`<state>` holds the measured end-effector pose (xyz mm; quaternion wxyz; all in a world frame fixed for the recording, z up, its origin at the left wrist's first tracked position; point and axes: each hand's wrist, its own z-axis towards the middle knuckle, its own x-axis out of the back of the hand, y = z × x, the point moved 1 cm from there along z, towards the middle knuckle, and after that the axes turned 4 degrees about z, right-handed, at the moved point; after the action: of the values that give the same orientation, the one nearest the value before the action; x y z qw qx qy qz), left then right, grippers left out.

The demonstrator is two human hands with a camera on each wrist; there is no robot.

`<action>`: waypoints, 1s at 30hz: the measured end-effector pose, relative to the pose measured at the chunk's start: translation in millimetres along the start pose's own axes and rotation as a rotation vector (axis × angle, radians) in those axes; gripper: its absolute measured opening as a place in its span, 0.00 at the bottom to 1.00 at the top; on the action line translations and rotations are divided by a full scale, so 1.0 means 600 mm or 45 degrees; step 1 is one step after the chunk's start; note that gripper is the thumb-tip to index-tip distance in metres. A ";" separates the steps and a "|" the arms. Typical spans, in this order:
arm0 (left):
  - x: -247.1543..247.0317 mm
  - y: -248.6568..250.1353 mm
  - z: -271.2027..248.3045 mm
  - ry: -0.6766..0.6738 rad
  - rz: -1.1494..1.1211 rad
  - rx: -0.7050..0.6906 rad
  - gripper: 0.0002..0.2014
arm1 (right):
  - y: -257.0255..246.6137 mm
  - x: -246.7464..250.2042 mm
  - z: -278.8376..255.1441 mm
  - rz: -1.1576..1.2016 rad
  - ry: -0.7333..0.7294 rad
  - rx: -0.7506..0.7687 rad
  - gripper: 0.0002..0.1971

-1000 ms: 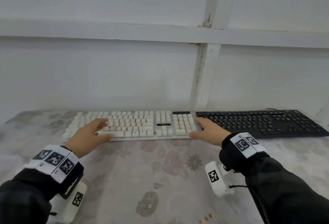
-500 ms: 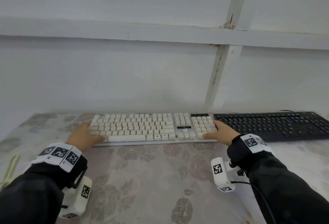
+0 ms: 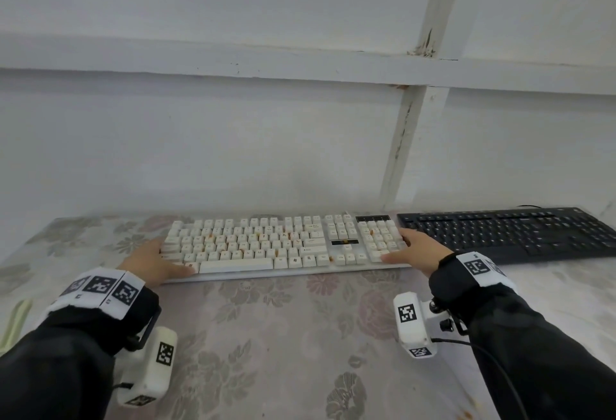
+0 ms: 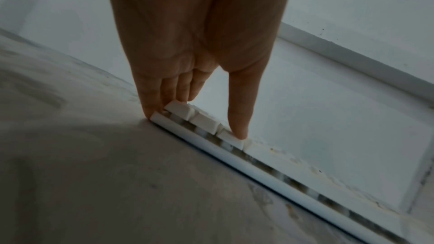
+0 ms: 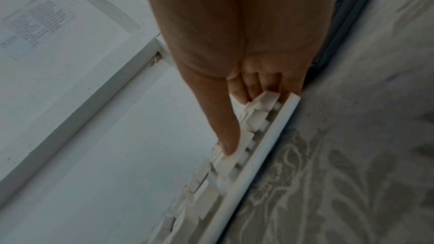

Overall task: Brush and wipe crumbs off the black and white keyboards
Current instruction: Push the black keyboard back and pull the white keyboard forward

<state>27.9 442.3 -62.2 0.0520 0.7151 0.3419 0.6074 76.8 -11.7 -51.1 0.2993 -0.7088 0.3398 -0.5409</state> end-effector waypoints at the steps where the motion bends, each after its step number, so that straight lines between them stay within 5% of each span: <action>1: 0.000 0.000 -0.007 0.014 0.011 0.007 0.40 | 0.002 -0.001 -0.002 0.007 0.003 -0.003 0.25; 10: -0.013 -0.016 -0.064 -0.006 -0.168 0.070 0.37 | 0.027 0.000 -0.058 0.058 -0.035 -0.010 0.36; 14: -0.017 -0.029 -0.108 0.027 -0.224 0.092 0.40 | 0.036 -0.001 -0.101 0.105 -0.049 -0.010 0.26; 21: -0.031 -0.046 -0.184 0.126 -0.327 0.074 0.34 | 0.055 0.003 -0.182 0.125 -0.115 0.031 0.30; 26: -0.037 -0.049 -0.237 0.068 -0.341 0.080 0.43 | 0.057 0.017 -0.248 0.184 -0.143 0.060 0.21; 30: -0.047 -0.033 -0.275 0.017 -0.353 0.062 0.33 | 0.075 0.037 -0.283 0.204 -0.167 0.054 0.22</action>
<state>-130.7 385.6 -52.9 0.1159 0.6581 0.4525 0.5906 -90.7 -65.5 -34.1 0.3781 -0.7069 0.3634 -0.4747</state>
